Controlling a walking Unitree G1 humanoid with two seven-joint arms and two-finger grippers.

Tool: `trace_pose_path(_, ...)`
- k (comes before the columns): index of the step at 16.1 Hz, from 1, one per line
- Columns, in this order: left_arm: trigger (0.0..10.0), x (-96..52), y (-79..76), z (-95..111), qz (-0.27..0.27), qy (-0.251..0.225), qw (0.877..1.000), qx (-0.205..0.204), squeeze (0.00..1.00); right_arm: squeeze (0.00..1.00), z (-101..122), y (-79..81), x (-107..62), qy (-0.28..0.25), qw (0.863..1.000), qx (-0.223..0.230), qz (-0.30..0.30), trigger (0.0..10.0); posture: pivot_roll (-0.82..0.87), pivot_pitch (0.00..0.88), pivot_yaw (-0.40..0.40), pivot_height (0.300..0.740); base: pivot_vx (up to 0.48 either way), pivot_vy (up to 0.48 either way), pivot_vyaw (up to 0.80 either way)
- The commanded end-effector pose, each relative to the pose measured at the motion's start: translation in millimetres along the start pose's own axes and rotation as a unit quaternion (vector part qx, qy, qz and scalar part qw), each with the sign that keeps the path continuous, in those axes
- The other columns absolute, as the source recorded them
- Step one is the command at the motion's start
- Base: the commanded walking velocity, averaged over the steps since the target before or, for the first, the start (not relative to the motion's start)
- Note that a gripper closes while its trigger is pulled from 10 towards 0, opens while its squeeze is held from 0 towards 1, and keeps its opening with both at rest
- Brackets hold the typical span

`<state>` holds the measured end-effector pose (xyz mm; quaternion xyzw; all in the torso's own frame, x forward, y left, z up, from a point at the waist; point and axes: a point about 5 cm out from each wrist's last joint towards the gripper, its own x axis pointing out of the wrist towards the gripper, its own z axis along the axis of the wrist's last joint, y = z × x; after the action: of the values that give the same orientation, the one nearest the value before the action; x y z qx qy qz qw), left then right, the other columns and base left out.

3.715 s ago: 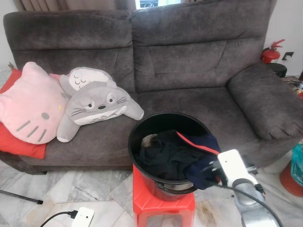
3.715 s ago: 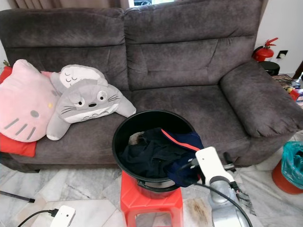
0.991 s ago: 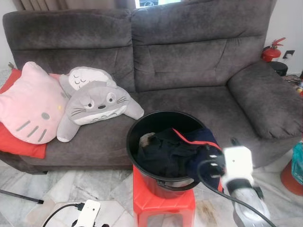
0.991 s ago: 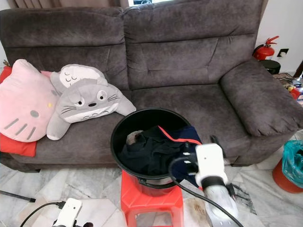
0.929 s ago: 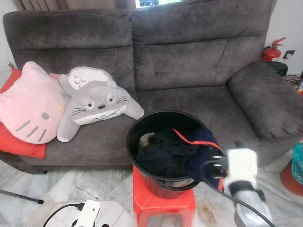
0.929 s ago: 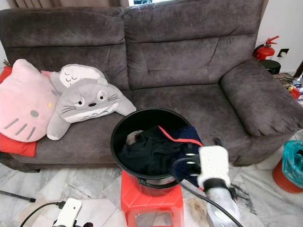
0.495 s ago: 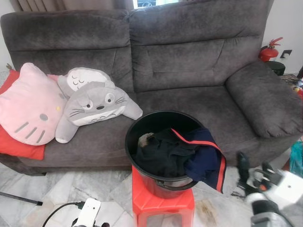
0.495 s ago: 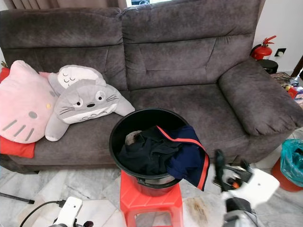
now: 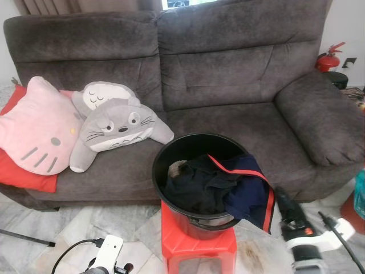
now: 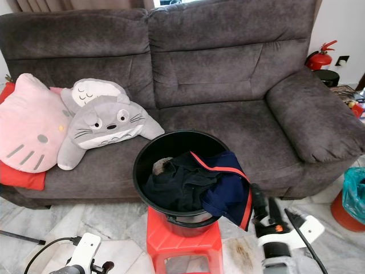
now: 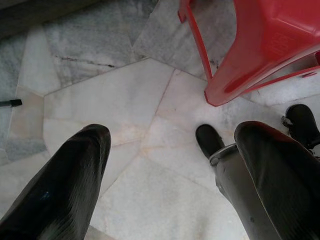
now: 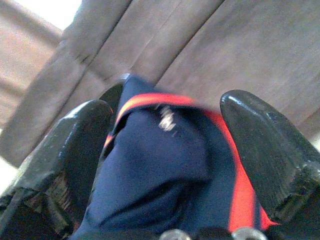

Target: Hang hanger

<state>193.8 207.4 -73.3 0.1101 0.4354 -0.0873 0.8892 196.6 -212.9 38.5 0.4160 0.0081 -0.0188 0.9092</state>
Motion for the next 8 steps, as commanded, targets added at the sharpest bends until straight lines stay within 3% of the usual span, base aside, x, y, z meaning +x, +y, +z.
trace_pose_path(1, 10.0, -1.6, 4.8, -3, 0.007, 0.005, 1.000, 0.007, 0.00, 0.00, -12, 3.6, -1.8, 0.014, 0.999, 0.036, 0.026, 10.0, -0.22, 0.000, 0.101, 0.740, 0.000, 0.000, 0.00)
trace_pose_path(4, 10.0, -2.3, 5.6, -4, 0.006, 0.001, 1.000, 0.015, 0.00, 0.00, -25, 3.9, -14.7, 0.026, 0.995, 0.073, 0.060, 10.0, -0.21, 0.000, 0.099, 0.740, 0.000, 0.000, 0.00)
trace_pose_path(8, 10.0, -3.0, 5.5, -6, 0.006, 0.002, 1.000, 0.013, 0.00, 0.00, -26, 10.3, -26.8, 0.017, 0.991, 0.090, 0.097, 10.0, -0.21, 0.000, 0.096, 0.740, 0.000, 0.000, 0.00)
